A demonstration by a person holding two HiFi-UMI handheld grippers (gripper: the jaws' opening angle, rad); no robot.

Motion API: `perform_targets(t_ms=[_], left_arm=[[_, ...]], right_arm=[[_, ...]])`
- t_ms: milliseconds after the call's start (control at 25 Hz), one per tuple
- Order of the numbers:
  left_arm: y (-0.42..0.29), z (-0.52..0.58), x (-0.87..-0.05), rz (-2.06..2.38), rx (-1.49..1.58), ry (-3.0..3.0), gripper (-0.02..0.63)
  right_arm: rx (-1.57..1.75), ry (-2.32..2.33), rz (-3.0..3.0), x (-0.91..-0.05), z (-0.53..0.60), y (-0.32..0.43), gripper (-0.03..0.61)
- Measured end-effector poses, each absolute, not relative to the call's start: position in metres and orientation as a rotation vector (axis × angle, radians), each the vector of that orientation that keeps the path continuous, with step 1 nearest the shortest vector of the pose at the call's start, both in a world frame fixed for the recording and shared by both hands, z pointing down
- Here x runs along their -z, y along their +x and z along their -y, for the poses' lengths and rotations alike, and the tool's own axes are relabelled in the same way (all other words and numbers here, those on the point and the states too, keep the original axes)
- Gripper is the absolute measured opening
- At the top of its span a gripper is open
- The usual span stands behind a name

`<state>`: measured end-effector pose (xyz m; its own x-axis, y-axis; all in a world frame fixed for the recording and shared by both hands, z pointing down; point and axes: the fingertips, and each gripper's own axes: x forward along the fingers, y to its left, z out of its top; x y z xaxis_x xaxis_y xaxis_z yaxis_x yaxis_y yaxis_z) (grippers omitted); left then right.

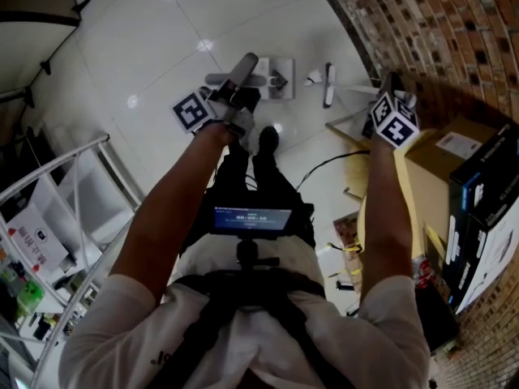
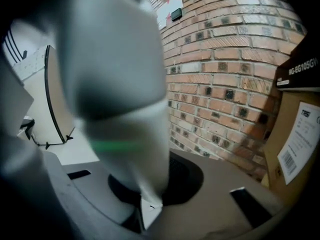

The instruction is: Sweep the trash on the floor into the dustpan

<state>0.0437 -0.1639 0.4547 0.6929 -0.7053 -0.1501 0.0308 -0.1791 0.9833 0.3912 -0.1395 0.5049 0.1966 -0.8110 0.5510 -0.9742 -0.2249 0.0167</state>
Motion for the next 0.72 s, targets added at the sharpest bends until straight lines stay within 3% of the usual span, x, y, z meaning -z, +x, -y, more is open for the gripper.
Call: perform_targets(t_ms=[720], left_arm=[[0.021, 0.168, -0.464, 0.510, 0.698, 1.598, 0.000]], right_arm=[[-0.696, 2.192, 1.726, -0.491, 0.157, 0.304, 0.021]])
